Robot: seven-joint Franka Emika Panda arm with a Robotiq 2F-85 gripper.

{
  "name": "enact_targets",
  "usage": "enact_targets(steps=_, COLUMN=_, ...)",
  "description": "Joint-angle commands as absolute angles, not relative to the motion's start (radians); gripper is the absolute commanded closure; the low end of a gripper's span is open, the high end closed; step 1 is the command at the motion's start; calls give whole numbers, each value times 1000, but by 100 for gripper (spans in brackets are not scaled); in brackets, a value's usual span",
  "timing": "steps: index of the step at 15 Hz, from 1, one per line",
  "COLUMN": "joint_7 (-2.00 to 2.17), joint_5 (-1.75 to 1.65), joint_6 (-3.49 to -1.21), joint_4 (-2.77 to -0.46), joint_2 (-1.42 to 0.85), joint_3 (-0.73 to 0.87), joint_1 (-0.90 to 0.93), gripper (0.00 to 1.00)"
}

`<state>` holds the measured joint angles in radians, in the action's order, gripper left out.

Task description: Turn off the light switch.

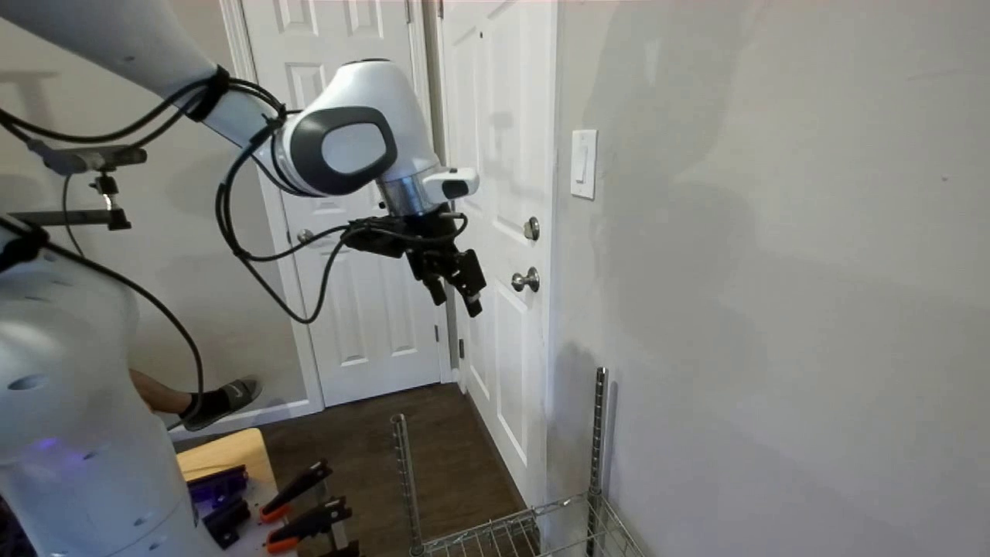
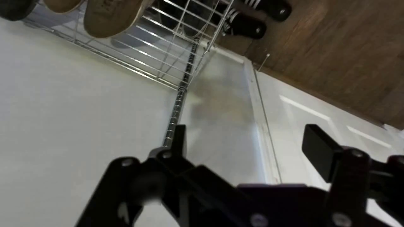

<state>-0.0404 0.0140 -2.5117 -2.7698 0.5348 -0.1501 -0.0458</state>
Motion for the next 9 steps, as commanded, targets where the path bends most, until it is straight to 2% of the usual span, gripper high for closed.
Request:
enact_targets(steps=1, joint_7=-105, joint_5=49, joint_6=-2463, joint_4=-2785, joint_2=637, joint_3=-51, joint_1=79, gripper=0)
enact_targets(steps=7, joint_7=-101, joint_5=50, joint_6=-2591, joint_4=-2792, joint_2=705, joint_3=10, joint_1=149, gripper=0)
enact_targets(steps=9, joint_7=-63, joint_5=30, joint_6=-2557, joint_4=-2769, joint_2=687, joint_3=-9, joint_1=133, gripper=0)
